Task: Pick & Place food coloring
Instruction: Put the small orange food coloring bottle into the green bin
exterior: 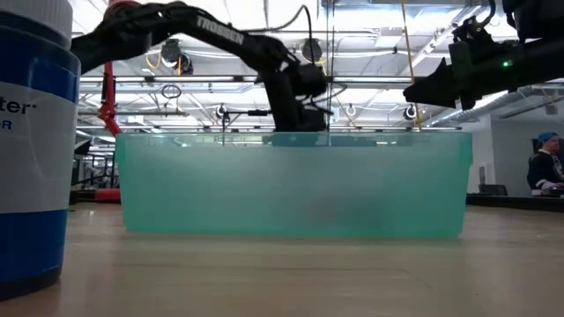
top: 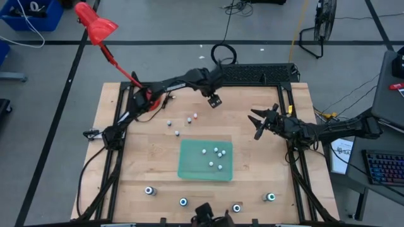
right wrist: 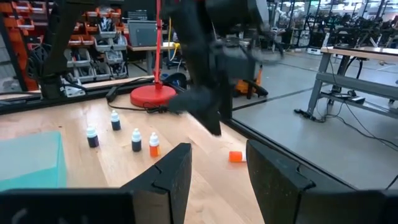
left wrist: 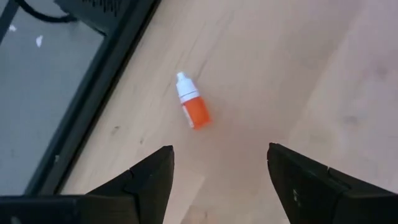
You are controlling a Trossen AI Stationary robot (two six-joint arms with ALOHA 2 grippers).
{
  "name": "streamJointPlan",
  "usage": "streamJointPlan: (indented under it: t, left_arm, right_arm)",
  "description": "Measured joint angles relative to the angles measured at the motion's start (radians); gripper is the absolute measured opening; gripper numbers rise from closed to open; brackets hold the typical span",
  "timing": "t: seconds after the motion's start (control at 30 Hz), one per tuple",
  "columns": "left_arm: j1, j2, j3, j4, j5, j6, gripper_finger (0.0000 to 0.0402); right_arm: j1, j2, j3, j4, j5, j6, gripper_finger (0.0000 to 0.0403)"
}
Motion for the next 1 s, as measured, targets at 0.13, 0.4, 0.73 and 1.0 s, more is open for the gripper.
streamJointPlan:
  t: [0.13, 0.4, 0.73, 1.0]
  left_arm:
    - [0.009, 0.051, -0.004, 0.023, -0.002, -0.026, 0.0260]
    - [0.013, 0.117, -0.004, 0.083, -0.010, -0.044, 0.0260]
    - [0.015, 0.112, -0.001, 0.110, -0.042, -0.043, 0.0249]
    - [0.029, 0.111, -0.001, 0.117, 0.003, -0.040, 0.0202]
  right_arm:
    - [0.000, 0.000, 0.001, 0.000, 0.000, 0.000, 0.0141]
    - [0.000, 0.000, 0.002, 0.007, -0.001, 0.000, 0.0141]
    - [0.000, 0.000, 0.002, 0.007, -0.001, 0.000, 0.0141]
    - [0.000, 0.000, 0.002, 0.011, -0.001, 0.000, 0.0141]
